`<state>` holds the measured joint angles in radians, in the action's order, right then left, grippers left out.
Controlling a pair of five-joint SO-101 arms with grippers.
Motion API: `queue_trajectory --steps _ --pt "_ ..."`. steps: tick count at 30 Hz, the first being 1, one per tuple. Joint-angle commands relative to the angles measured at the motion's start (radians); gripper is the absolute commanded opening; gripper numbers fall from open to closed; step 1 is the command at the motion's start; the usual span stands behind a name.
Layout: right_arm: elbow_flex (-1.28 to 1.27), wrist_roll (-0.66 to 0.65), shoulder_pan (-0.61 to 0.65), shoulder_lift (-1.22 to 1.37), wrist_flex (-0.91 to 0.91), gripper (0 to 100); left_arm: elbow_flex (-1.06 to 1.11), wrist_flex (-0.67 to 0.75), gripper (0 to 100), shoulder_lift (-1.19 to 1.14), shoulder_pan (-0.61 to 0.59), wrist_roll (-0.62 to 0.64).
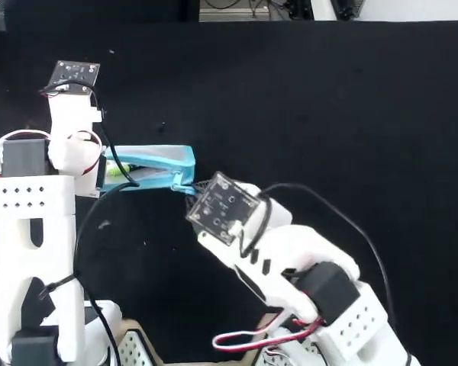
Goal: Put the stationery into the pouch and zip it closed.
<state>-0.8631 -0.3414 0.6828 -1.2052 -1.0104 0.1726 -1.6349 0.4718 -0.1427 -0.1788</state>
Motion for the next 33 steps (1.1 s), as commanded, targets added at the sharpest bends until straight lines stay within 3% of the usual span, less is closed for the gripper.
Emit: queue_trajectory --steps 1,12,19,33 --pt "-0.019 0.058 -0.006 -0.024 0.011 10.6 0.013 0.005 3 -0.003 -0.001 -0.003" --pt "-0.059 0.075 -0.006 -0.024 0.071 13.3 0.013 0.005 3 -0.003 -0.005 0.0" --pt "-0.061 0.077 0.094 0.005 0.103 13.4 0.013 0.005 3 -0.003 -0.005 0.002" --pt "-0.064 0.069 0.051 0.074 0.21 13.4 0.012 0.0 3 -0.003 -0.004 0.002"
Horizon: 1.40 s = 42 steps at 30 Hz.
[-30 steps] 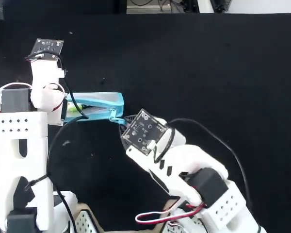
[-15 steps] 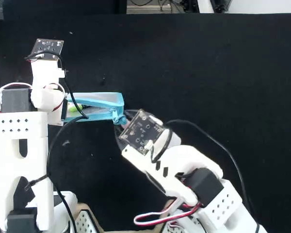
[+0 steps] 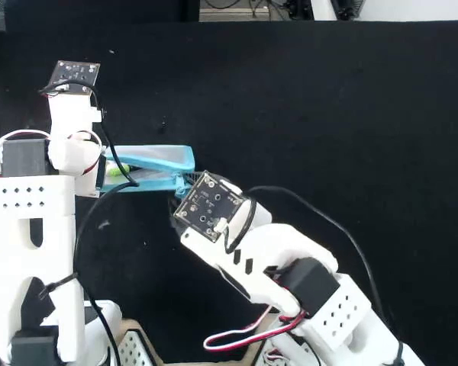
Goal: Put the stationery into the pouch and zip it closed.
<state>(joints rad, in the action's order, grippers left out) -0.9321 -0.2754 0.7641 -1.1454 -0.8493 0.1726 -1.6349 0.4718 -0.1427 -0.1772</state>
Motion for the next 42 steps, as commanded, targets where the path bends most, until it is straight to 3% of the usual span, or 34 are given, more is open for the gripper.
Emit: queue_trajectory --steps 1,8,13,22,27,30,39,42 --pt "0.005 0.003 -0.04 0.021 0.049 13.4 0.012 0.0 3 -0.003 -0.005 0.0" --pt "0.008 0.003 -0.046 -0.022 -0.077 8.3 0.01 0.0 3 -0.003 -0.007 0.0" --pt "0.007 0.003 -0.046 -0.081 -0.137 15.5 0.01 0.0 3 -0.003 -0.007 0.0" --pt "0.007 0.002 -0.043 -0.054 -0.129 16.7 0.01 0.0 3 -0.003 -0.007 0.0" --pt "0.01 -0.077 -0.044 -0.062 -0.137 5.7 0.01 0.0 3 -0.003 -0.007 0.0" --pt "0.01 -0.08 -0.041 -0.062 -0.138 4.4 0.01 0.0 3 -0.003 -0.007 0.0" --pt "-0.001 -0.08 -0.04 -0.053 -0.109 5.2 0.01 0.0 3 -0.003 -0.007 -0.002" --pt "-0.028 -0.078 -0.04 -0.053 -0.071 11.1 0.008 0.0 3 -0.003 -0.007 -0.002"
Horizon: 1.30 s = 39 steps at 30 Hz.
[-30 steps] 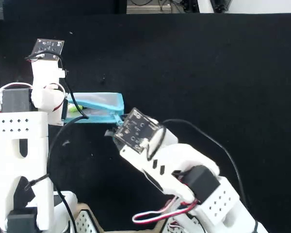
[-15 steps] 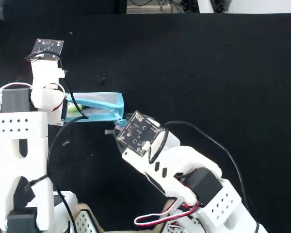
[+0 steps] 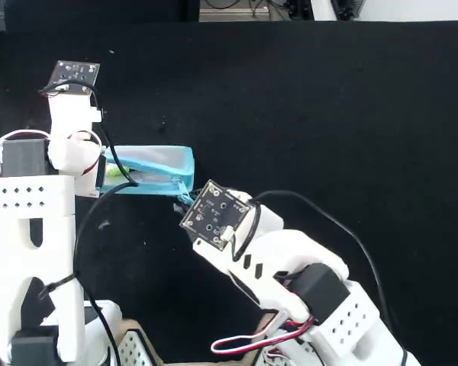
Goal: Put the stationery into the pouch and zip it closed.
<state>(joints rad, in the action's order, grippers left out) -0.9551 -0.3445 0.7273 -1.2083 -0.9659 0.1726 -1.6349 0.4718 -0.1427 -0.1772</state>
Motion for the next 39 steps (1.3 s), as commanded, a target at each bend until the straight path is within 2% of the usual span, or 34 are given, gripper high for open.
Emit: queue_trajectory --steps 1,13,16,20,26,39 --pt "-0.013 -0.003 -0.003 0.01 0.057 12.6 0.008 0.0 3 -0.003 -0.007 -0.002" --pt "0.005 0.023 -0.009 0.01 0.074 7.8 0.008 0.0 3 -0.003 -0.007 0.0" --pt "0.016 0.02 -0.009 0.008 0.074 1.1 0.008 0.0 3 -0.003 -0.007 0.0" --pt "0.015 0.021 -0.009 0.004 0.109 1.0 0.01 0.0 3 -0.003 -0.007 0.0" --pt "0.015 0.117 -0.009 0.004 0.141 1.5 0.012 0.0 3 -0.003 -0.007 -0.002" --pt "0.033 0.123 -0.009 0.002 0.092 1.6 0.012 0.0 3 -0.003 -0.007 -0.005"
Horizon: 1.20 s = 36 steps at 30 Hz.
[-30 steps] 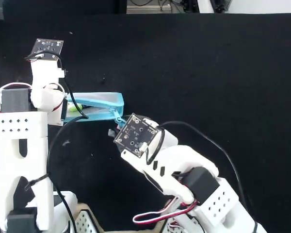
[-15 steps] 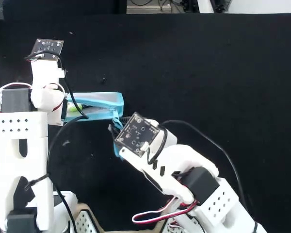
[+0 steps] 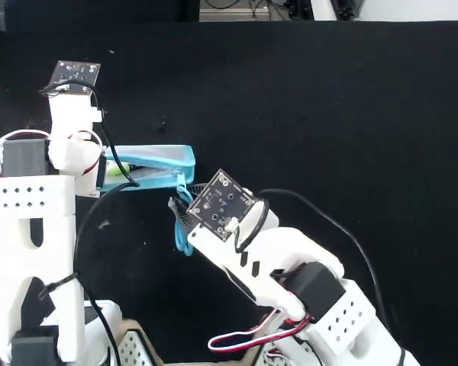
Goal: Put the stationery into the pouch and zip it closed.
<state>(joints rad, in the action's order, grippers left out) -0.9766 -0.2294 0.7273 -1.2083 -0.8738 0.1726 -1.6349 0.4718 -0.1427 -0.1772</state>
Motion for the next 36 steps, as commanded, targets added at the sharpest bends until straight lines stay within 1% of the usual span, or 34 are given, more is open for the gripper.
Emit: queue_trajectory --steps 1,5,10,21,25,27,36 --pt "0.054 0.008 -0.009 0.004 0.003 1.6 0.012 0.0 3 -0.003 -0.007 -0.005" --pt "0.056 0.009 -0.009 0.002 0.003 1.2 0.012 0.0 3 -0.003 -0.007 -0.005" --pt "0.111 0.107 -0.009 0.002 -0.003 1.2 0.012 0.0 3 -0.003 -0.007 -0.005" --pt "0.104 0.104 -0.014 0.008 0.003 1.1 0.012 -0.002 3 -0.003 -0.007 -0.002" --pt "0.12 0.114 -0.107 0.002 0.003 1.1 0.012 -0.002 3 -0.003 -0.007 -0.002" --pt "0.139 0.112 -0.132 0.008 0.003 1.1 0.008 -0.002 3 -0.003 -0.007 0.0" --pt "0.166 0.104 -0.114 0.012 0.002 1.1 0.002 0.006 3 -0.002 0.002 0.002"
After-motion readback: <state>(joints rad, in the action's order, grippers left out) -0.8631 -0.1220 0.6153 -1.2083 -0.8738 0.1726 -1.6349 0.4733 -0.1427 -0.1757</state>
